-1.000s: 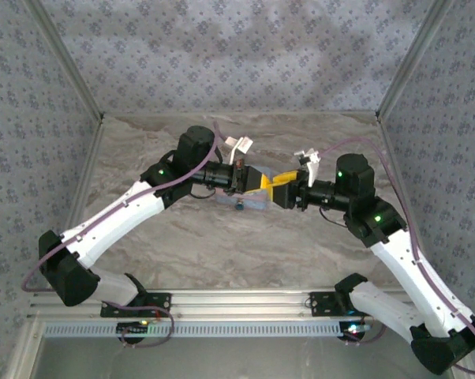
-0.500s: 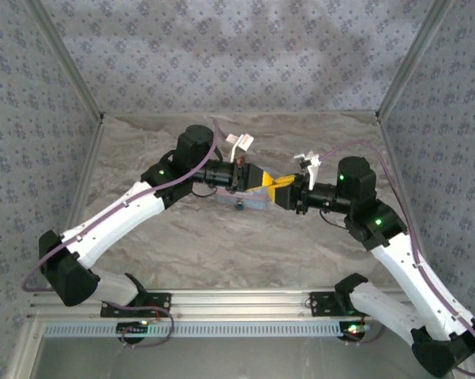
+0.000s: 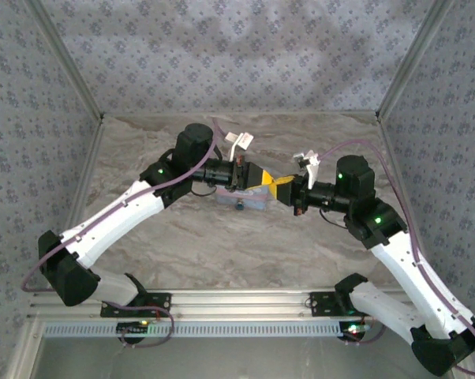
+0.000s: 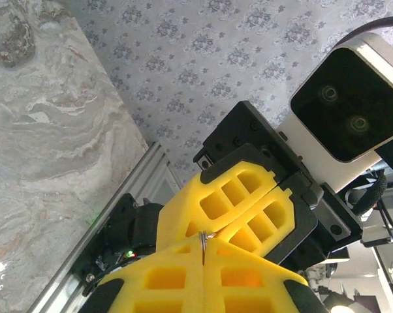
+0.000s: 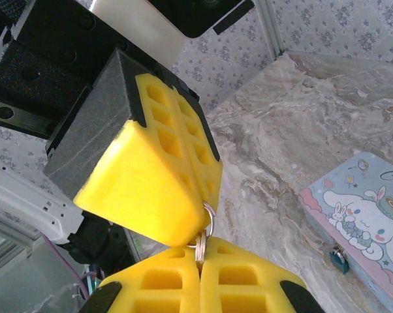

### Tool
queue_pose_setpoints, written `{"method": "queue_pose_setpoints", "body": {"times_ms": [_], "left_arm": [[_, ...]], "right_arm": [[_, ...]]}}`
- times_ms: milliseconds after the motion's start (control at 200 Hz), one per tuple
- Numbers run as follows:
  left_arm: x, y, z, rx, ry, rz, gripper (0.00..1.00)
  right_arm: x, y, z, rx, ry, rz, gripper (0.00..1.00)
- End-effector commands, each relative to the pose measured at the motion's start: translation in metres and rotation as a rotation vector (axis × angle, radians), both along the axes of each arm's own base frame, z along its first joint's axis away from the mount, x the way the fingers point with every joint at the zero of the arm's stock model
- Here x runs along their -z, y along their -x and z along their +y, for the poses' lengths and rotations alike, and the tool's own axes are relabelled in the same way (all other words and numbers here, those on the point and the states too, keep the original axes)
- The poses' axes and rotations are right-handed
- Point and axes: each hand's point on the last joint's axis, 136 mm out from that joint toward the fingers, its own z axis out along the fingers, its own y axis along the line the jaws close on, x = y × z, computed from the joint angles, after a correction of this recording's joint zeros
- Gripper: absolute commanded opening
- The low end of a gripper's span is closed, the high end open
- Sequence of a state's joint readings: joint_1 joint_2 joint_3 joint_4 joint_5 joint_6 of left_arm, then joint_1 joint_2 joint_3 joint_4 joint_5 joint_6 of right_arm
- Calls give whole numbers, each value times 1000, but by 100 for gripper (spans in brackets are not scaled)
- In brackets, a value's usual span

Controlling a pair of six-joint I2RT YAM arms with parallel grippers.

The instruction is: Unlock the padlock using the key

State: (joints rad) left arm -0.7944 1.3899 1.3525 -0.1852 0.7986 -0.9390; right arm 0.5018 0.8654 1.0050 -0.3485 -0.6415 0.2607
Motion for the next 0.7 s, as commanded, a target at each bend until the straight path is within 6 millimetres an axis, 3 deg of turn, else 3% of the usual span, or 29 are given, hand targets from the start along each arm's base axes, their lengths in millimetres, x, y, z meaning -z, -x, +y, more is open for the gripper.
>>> {"method": "queue_pose_setpoints", "body": {"times_ms": [0, 45, 270, 360, 450, 695], "left_arm": [[-26, 13, -1, 58, 55, -69, 0], [-24, 13, -1, 55, 42, -70, 0], [-20, 17, -2, 84, 21, -56, 0], [-18, 18, -1, 90, 8, -58, 0], [-15, 19, 0, 95, -2, -53, 0], [-14, 18, -2, 98, -6, -45, 0]], "right_arm": [[-9, 3, 3, -32, -13, -7, 15], [-10, 3, 3, -26, -13, -4, 25], [-22, 7, -3, -13, -24, -47, 33], [-25, 8, -5, -16, -21, -52, 51], [-27, 10, -7, -9, -26, -58, 59], [-28, 10, -10, -6, -22, -62, 55]]}}
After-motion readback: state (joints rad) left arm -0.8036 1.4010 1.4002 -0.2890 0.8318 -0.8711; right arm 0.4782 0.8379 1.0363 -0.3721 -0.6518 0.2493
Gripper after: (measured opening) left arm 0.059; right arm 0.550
